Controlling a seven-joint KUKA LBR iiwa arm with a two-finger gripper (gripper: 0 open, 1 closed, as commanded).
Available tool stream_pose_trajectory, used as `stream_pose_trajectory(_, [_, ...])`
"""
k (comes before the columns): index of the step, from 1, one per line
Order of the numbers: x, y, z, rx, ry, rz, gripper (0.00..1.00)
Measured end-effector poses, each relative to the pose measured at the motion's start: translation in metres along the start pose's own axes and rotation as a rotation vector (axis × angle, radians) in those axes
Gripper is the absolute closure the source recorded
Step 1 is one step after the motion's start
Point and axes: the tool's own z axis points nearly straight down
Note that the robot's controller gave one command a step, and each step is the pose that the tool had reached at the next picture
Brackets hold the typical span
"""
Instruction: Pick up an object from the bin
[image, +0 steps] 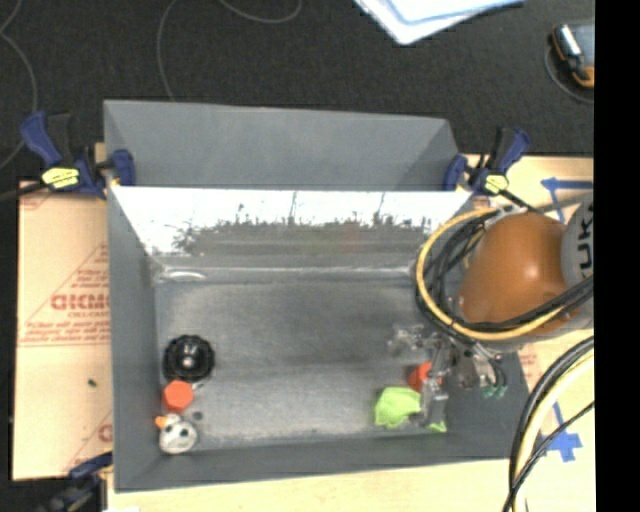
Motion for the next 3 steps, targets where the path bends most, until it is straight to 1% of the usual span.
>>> stream_pose_trajectory(1, [0.0,0.0001,0.0,0.0,0.0,0.002,1.0])
stream_pose_trajectory(2, [0.0,0.0002,0.0,0.0,0.0,0.003,0.0])
stream_pose_trajectory(3, [0.0,0.0002,0.0,-0.001,0.0,0.003,0.0])
